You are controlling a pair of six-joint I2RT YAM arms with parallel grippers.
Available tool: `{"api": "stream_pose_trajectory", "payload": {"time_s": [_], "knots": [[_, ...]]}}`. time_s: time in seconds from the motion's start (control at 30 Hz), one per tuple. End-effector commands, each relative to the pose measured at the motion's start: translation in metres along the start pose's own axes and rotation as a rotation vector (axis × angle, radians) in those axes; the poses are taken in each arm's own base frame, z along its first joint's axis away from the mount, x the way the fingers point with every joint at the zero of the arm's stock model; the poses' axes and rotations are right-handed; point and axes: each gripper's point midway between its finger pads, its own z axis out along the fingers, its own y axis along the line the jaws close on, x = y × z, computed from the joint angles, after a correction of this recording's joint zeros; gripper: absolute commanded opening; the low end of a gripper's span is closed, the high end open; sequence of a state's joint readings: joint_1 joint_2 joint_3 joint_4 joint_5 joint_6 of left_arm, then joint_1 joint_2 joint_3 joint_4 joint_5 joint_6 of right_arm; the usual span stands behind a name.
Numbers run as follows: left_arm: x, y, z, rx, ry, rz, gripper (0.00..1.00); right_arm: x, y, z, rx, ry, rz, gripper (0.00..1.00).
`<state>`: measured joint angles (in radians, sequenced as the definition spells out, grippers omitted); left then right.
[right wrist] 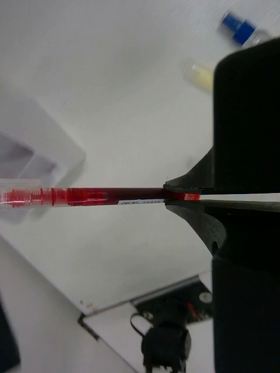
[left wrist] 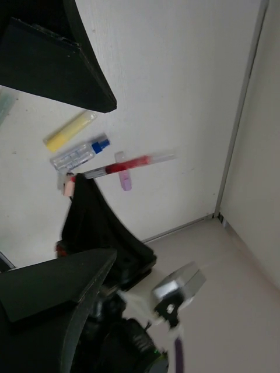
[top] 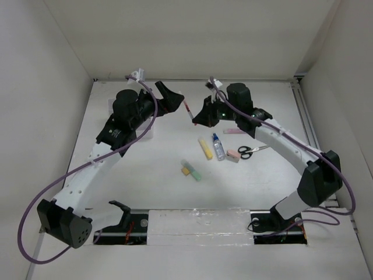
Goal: Sort the stationery into containers
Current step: Pick up the pen from the center of the board, then place the pen in the storage box.
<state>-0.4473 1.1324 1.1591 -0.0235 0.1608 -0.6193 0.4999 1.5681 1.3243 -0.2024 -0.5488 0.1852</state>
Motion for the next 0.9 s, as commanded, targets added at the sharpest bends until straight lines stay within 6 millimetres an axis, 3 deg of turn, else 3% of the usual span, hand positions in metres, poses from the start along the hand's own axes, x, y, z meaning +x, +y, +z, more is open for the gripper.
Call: {"api": "stream_pose_trajectory", "payload": {"time_s": [0.0, 0.03, 0.1, 0.23, 0.3, 0.43, 0.5, 0.6, 0.7, 0.73, 0.77, 0.8, 0.83, 0.87], "knots": [[-0.006, -0.017, 0.006, 0.106, -0.03, -0.008, 1.0, -0.033, 0.063, -0.004, -0.135, -0.136, -0.032, 0.0], [-0.004, -0.013, 0.01, 0.09, -0.028, -0.011, 1.0, -0.026, 0.072, -0.002, -0.137, -0.128, -0.024, 0.0], [-0.002, -0.007, 0.011, 0.066, -0.021, 0.009, 1.0, -0.034, 0.087, -0.005, -0.159, -0.158, -0.035, 0.0], [0.003, -0.001, 0.01, 0.05, -0.016, 0.007, 1.0, -0.035, 0.101, -0.005, -0.177, -0.166, -0.03, 0.0], [0.003, -0.002, 0.008, 0.057, -0.024, 0.008, 0.94, -0.032, 0.113, -0.004, -0.213, -0.159, -0.032, 0.0], [0.003, -0.006, 0.003, 0.085, -0.03, 0.012, 0.75, -0.04, 0.121, -0.004, -0.205, -0.183, -0.043, 0.0], [0.008, -0.005, 0.003, 0.087, -0.015, 0.002, 0.57, -0.042, 0.121, -0.002, -0.205, -0.184, -0.044, 0.0], [0.007, -0.008, 0.0, 0.1, -0.016, 0.003, 0.38, -0.047, 0.123, -0.003, -0.208, -0.194, -0.048, 0.0], [-0.002, -0.013, -0.001, 0.1, -0.035, 0.005, 0.13, -0.048, 0.123, -0.001, -0.208, -0.194, -0.048, 0.0], [-0.001, -0.009, 0.001, 0.081, -0.032, 0.013, 0.06, -0.049, 0.121, -0.001, -0.2, -0.197, -0.047, 0.04], [-0.004, -0.009, 0.003, 0.068, -0.031, 0.011, 0.0, -0.049, 0.121, -0.001, -0.2, -0.197, -0.047, 0.16], [-0.008, -0.004, 0.005, 0.035, -0.044, 0.018, 0.0, -0.049, 0.121, -0.001, -0.199, -0.198, -0.056, 0.37], [-0.008, 0.0, 0.009, 0.01, -0.039, 0.015, 0.0, -0.046, 0.116, 0.001, -0.175, -0.197, -0.049, 0.99], [-0.013, 0.001, 0.01, -0.006, -0.045, 0.024, 0.0, -0.045, 0.113, 0.0, -0.16, -0.202, -0.047, 1.0]]}}
